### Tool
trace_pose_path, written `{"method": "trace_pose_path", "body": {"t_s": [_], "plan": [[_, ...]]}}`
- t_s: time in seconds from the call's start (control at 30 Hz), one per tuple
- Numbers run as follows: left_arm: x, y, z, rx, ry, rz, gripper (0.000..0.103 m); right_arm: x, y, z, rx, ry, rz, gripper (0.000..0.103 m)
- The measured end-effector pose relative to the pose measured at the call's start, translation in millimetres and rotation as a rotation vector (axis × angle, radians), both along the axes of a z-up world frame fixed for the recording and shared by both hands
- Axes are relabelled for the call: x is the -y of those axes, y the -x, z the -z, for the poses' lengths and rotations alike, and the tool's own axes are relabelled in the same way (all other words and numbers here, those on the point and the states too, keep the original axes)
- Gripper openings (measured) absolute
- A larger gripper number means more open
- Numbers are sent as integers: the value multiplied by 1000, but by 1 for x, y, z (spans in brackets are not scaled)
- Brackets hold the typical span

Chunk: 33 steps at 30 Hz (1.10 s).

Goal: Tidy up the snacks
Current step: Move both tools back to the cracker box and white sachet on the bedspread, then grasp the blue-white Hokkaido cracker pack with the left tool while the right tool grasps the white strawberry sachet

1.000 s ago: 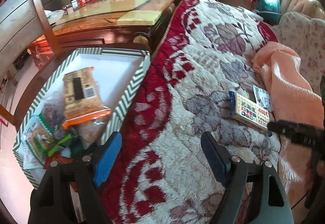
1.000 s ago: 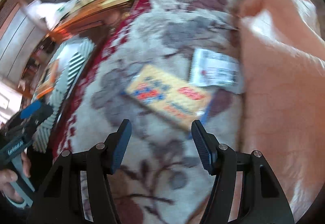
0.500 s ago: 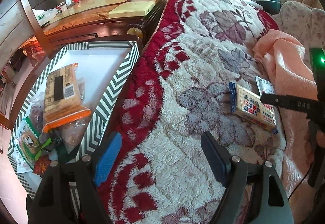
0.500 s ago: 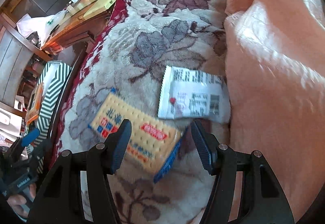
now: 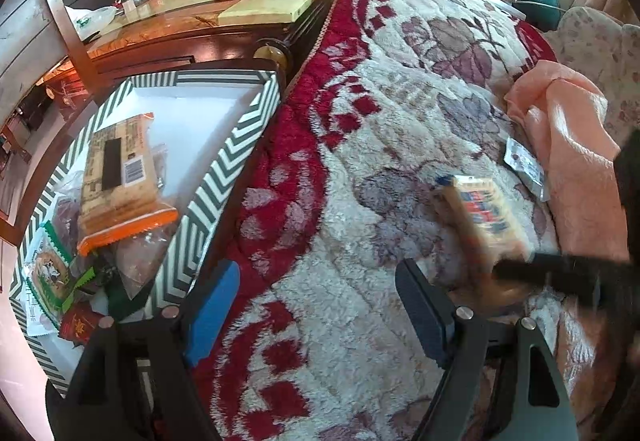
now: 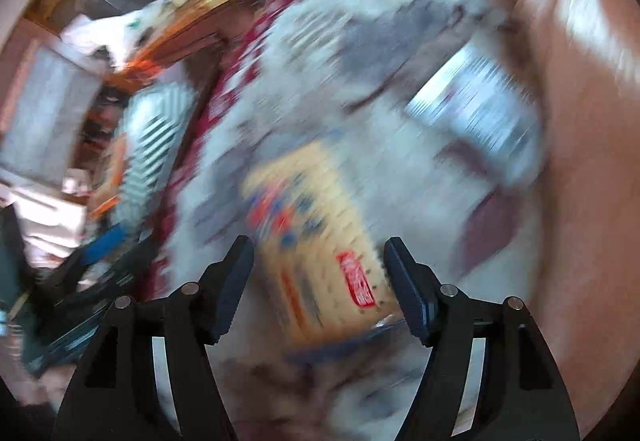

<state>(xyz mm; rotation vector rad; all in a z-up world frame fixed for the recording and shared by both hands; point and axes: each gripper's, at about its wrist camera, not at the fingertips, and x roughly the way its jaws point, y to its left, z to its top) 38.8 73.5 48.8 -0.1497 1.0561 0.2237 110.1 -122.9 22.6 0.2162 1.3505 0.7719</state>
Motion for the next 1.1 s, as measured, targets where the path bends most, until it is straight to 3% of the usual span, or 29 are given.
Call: {"method": "trace_pose_path", "body": {"t_s": [0.13, 0.23, 0.33, 0.47, 0.63, 0.87, 1.1], "plan": [[7, -4, -3, 5, 10, 15, 82, 0, 16, -15, 98, 47, -19, 69], [13, -12, -7, 9, 33, 32, 82, 23, 4, -21, 142, 130, 54, 69], [26, -25, -8, -1, 76, 56, 82, 47, -11, -28, 162, 149, 130, 69], [56, -42, -4, -16, 61, 116, 82, 66, -38, -39, 231, 198, 195, 69], [81, -61, 11, -67, 84, 150, 82, 53, -63, -37, 342, 321, 55, 69], [89, -81, 24, -96, 96, 138, 87, 28, -92, -14, 402, 434, -197, 69], [99, -88, 32, -136, 109, 175, 88, 27, -115, 17, 326, 432, -245, 69]]}}
